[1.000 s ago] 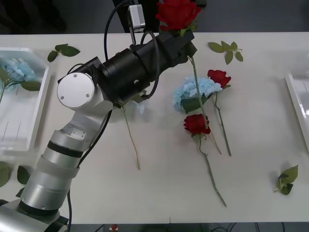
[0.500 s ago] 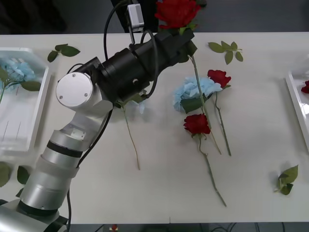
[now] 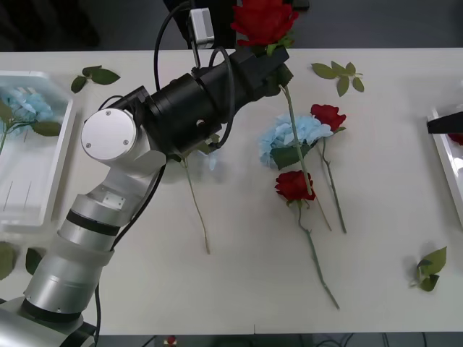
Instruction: Place the red flowers into the right box and the blue flowers into the left box. If a person shows an open palm, hand one flower to the person first, then continue sorting.
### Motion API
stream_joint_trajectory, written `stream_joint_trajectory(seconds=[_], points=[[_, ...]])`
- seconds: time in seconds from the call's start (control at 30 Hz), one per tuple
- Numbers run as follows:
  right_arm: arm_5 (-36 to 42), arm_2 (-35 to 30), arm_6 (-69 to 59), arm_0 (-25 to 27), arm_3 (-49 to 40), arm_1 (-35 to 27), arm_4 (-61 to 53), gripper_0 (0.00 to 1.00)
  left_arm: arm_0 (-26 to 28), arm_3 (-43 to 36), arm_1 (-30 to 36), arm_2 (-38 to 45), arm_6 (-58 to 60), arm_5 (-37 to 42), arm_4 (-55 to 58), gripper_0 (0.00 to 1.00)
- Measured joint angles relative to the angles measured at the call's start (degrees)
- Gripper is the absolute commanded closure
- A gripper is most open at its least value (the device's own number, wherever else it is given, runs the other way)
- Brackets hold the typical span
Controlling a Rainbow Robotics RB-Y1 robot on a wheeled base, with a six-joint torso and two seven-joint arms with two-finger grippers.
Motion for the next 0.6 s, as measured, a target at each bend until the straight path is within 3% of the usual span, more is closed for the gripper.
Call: stream_joint_trajectory(seconds=[0.3, 0.6], points=[[0.6, 5.19, 0.17, 0.0, 0.0, 3.31, -19.72, 0.0, 0.0, 0.0, 0.0, 0.0, 0.0, 0.0, 0.0, 1.0], [-2.82, 9.79, 0.17, 0.0, 0.0, 10.3, -21.98, 0.0, 0.0, 0.0, 0.0, 0.0, 0.0, 0.0, 0.0, 1.0]])
